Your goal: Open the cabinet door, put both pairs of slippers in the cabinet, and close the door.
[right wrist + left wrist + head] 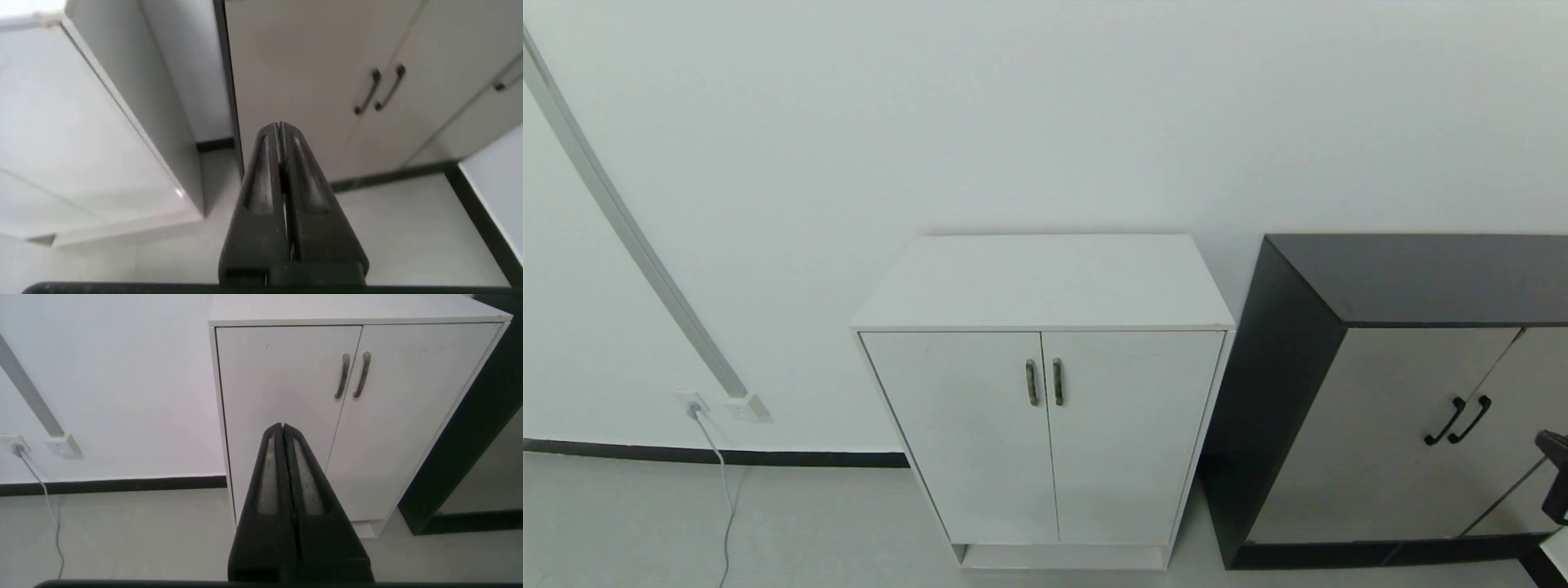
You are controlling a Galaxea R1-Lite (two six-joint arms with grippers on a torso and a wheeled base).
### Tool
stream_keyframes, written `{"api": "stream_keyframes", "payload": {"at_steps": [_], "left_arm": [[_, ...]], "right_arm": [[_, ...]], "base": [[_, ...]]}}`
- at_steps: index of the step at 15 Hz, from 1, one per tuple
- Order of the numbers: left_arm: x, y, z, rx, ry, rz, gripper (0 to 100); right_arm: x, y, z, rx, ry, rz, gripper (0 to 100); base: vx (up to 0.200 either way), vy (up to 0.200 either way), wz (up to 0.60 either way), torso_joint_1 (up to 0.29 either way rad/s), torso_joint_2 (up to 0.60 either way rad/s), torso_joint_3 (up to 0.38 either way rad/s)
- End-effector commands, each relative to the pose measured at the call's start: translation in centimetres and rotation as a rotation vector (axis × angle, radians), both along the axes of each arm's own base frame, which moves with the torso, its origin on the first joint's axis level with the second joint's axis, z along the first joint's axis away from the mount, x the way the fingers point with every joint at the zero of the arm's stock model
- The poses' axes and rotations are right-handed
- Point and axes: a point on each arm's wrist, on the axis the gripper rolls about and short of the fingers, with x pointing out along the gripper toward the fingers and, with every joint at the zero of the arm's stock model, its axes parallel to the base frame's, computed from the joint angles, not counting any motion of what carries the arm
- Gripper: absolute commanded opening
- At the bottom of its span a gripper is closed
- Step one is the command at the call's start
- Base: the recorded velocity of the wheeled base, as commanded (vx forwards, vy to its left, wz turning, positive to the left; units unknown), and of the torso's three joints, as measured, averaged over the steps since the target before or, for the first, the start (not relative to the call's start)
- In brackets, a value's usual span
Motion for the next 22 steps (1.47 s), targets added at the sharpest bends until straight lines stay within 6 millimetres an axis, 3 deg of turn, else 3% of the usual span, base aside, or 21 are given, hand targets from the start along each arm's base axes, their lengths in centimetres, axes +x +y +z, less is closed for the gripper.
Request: {"api": "stream_keyframes", "payload": {"at_steps": [1, 6, 13, 20, 22], "left_arm": [[0.0, 0.0, 0.0, 0.0, 0.002, 0.0, 0], [0.0, 0.0, 0.0, 0.0, 0.002, 0.0, 0], [0.0, 0.0, 0.0, -0.001, 0.002, 0.0, 0], [0.0, 0.0, 0.0, 0.0, 0.0, 0.0, 0], [0.0, 0.0, 0.0, -0.001, 0.002, 0.0, 0]], "right_arm": [[-3.5, 0.1, 1.2, 0.0, -0.079, 0.023, 0], [-7.5, 0.5, 0.5, 0.008, -0.053, 0.075, 0], [-13.1, 0.9, -3.8, 0.033, 0.058, 0.163, 0], [-14.1, 0.9, -5.3, 0.026, 0.016, 0.23, 0], [-15.2, 0.9, -5.6, -0.061, -0.1, 0.246, 0]], "base": [[0.0, 0.0, 0.0, 0.0, 0.0, 0.0], [0.0, 0.0, 0.0, 0.0, 0.0, 0.0], [0.0, 0.0, 0.0, 0.0, 0.0, 0.0], [0.0, 0.0, 0.0, 0.0, 0.0, 0.0], [0.0, 0.0, 0.0, 0.0, 0.0, 0.0]]}}
